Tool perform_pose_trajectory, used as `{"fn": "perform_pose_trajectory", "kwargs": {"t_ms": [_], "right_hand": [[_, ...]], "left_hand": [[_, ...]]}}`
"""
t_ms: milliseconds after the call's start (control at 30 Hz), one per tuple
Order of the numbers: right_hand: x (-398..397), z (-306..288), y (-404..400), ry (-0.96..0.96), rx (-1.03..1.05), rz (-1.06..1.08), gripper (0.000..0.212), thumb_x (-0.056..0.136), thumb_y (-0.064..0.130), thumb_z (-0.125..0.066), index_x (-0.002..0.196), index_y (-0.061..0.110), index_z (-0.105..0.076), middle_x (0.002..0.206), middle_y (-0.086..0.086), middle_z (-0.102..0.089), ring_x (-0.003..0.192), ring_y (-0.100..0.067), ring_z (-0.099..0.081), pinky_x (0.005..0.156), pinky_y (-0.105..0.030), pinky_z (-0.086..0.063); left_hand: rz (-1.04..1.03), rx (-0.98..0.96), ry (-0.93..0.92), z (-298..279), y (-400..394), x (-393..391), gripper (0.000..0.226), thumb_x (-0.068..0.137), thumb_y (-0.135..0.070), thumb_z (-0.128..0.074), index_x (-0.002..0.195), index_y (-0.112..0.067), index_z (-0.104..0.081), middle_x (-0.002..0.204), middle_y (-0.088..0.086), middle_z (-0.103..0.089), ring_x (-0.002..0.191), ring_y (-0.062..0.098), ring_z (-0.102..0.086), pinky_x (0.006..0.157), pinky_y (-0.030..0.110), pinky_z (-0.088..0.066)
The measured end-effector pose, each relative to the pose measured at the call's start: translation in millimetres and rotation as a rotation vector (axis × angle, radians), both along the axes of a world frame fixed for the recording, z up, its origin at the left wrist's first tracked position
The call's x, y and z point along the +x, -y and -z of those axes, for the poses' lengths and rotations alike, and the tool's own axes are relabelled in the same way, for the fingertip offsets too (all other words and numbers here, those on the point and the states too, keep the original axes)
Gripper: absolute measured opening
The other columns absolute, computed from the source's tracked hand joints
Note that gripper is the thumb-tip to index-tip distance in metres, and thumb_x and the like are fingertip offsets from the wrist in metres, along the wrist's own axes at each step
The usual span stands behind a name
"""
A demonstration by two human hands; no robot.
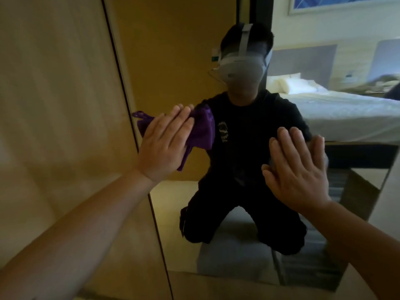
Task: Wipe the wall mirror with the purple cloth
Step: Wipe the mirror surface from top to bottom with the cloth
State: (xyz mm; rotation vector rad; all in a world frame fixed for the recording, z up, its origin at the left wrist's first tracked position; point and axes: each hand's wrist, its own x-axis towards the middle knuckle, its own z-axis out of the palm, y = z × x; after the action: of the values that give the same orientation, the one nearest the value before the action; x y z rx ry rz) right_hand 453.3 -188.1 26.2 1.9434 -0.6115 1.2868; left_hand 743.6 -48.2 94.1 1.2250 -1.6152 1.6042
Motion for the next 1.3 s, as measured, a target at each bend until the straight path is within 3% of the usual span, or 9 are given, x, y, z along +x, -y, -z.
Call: {"fn": "perform_pose_trajectory", "kwargs": {"t_ms": [233, 400, 467, 600, 767, 867, 1000, 1167, 1300], "right_hand": [[2, 2, 3, 0.034, -0.02, -0.032, 0.064, 0.096, 0.037, -0.058, 0.149, 0.005, -0.042, 0.158, -0.019, -0.033, 0.149, -0.037, -0.025, 0.12, -0.063, -0.012], [3, 1, 3, 0.046, -0.01, -0.05, 0.063, 0.096, 0.036, -0.057, 0.149, 0.005, -0.042, 0.157, -0.019, -0.034, 0.149, -0.038, -0.025, 0.12, -0.063, -0.011], [3, 1, 1, 0.049, -0.002, -0.068, 0.061, 0.097, 0.035, -0.056, 0.149, 0.005, -0.043, 0.158, -0.018, -0.034, 0.15, -0.037, -0.024, 0.12, -0.063, -0.01], [-3, -5, -6, 0.008, 0.066, -0.106, 0.056, 0.099, 0.033, -0.05, 0.148, 0.005, -0.044, 0.16, -0.015, -0.029, 0.153, -0.031, -0.015, 0.122, -0.059, -0.005], [-20, -14, -12, -0.112, 0.168, -0.089, 0.052, 0.101, 0.028, -0.046, 0.15, 0.01, -0.042, 0.164, -0.011, -0.024, 0.154, -0.029, -0.013, 0.123, -0.058, -0.006], [-35, -20, -15, -0.113, 0.221, -0.09, 0.053, 0.101, 0.027, -0.048, 0.151, 0.011, -0.041, 0.165, -0.011, -0.02, 0.154, -0.028, -0.01, 0.123, -0.058, -0.007], [-58, -36, -11, -0.077, 0.227, -0.088, 0.052, 0.103, 0.028, -0.046, 0.151, 0.01, -0.04, 0.165, -0.011, -0.019, 0.155, -0.028, -0.007, 0.123, -0.059, -0.008], [-68, -45, -3, -0.042, 0.189, -0.092, 0.05, 0.103, 0.027, -0.049, 0.149, 0.009, -0.044, 0.164, -0.012, -0.021, 0.155, -0.027, -0.006, 0.124, -0.054, -0.004], [-66, -38, 3, -0.03, 0.168, -0.1, 0.047, 0.103, 0.027, -0.049, 0.146, 0.008, -0.048, 0.162, -0.014, -0.026, 0.153, -0.032, -0.015, 0.122, -0.061, -0.012]], "left_hand": [[-0.041, 0.182, 0.081, 117, -9, 21, 0.063, 0.096, -0.044, -0.05, 0.145, -0.005, -0.042, 0.156, 0.016, -0.035, 0.147, 0.032, -0.03, 0.117, 0.053, -0.026], [-0.174, 0.315, 0.152, 231, -27, 41, 0.042, 0.099, -0.024, -0.044, 0.138, -0.011, -0.046, 0.148, 0.008, -0.042, 0.152, 0.028, -0.016, 0.121, 0.05, -0.015], [-0.236, 0.332, 0.113, 245, -29, 40, 0.049, 0.096, -0.02, -0.047, 0.143, -0.011, -0.042, 0.15, 0.007, -0.04, 0.152, 0.028, -0.014, 0.121, 0.05, -0.015], [-0.183, 0.422, 0.063, 229, -38, 35, 0.079, 0.083, -0.025, -0.069, 0.151, -0.012, -0.032, 0.156, 0.005, -0.034, 0.148, 0.026, -0.025, 0.114, 0.05, -0.029], [0.088, 0.311, -0.116, 154, -50, -7, 0.04, 0.099, -0.008, -0.053, 0.139, -0.009, -0.049, 0.142, 0.013, -0.05, 0.134, 0.031, -0.046, 0.103, 0.051, -0.045], [0.156, 0.107, -0.089, 85, -35, -42, 0.033, 0.1, -0.014, -0.061, 0.133, -0.012, -0.054, 0.131, 0.012, -0.046, 0.124, 0.032, -0.05, 0.109, 0.047, -0.042], [0.228, -0.108, -0.012, 15, -11, -79, 0.03, 0.097, -0.01, -0.065, 0.126, -0.017, -0.061, 0.118, 0.005, -0.054, 0.113, 0.028, -0.056, 0.102, 0.049, -0.045], [0.314, -0.113, 0.063, -22, 15, -102, 0.034, 0.092, 0.001, -0.068, 0.124, -0.013, -0.066, 0.112, 0.01, -0.07, 0.109, 0.028, -0.06, 0.094, 0.048, -0.051], [0.332, -0.045, 0.067, -13, 34, -108, 0.034, 0.094, -0.001, -0.067, 0.125, -0.014, -0.067, 0.115, 0.012, -0.07, 0.109, 0.03, -0.063, 0.09, 0.047, -0.052]]}}
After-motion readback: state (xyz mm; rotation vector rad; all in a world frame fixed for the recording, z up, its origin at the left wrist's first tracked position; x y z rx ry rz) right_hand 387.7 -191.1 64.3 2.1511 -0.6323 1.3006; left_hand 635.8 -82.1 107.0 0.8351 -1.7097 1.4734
